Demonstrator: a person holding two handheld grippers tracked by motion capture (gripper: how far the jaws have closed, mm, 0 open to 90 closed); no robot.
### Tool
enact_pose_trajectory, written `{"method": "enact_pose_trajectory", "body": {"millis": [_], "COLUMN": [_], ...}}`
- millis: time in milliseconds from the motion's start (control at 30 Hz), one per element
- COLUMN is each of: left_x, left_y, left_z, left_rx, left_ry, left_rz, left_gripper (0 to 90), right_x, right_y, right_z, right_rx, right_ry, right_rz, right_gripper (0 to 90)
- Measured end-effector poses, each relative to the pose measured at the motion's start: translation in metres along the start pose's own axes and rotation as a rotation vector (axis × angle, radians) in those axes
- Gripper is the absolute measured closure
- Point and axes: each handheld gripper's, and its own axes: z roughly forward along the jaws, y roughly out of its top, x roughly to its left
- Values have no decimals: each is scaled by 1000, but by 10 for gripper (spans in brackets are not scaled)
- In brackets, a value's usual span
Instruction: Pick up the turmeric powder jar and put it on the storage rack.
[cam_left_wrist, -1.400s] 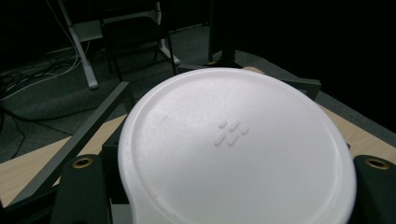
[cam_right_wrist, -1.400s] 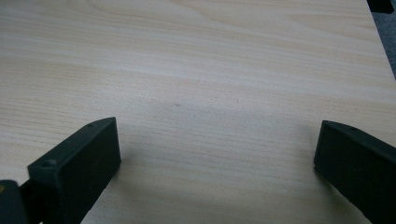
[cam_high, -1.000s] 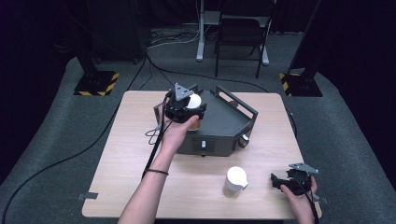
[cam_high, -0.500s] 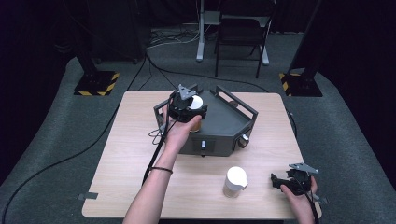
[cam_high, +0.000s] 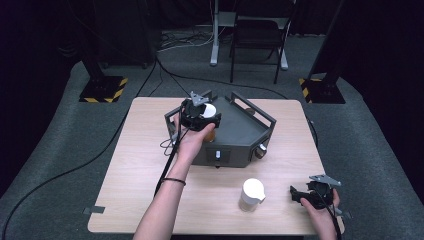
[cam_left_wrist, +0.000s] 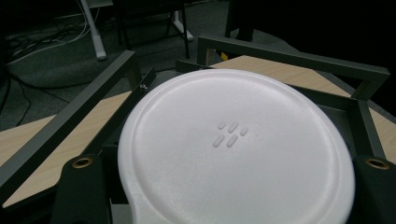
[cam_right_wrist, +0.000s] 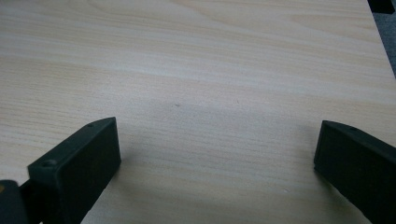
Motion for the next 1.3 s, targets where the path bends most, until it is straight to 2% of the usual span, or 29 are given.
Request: {"method": "enact_pose_trajectory", "body": {"millis": [167,500,767,1033,1300], "left_x": [-1,6,17,25,34], "left_y": [4,4,-8,-19,-35], "left_z": [-1,-13,-31,-51,-67], "left_rx": [14,13,-7,-46,-49], "left_ry": [7,-7,-21,-69,-61], "left_rz": [7,2,10,27,39], "left_gripper": [277,122,94,89,88], "right_x": [0,0,0,0,0], "right_y": [0,0,0,0,0], "right_z": [0,0,0,0,0], "right_rx": [0,0,0,0,0], "right_ry": [0,0,0,0,0], "right_rz": [0,0,0,0,0], "right_gripper": [0,0,0,0,0]}}
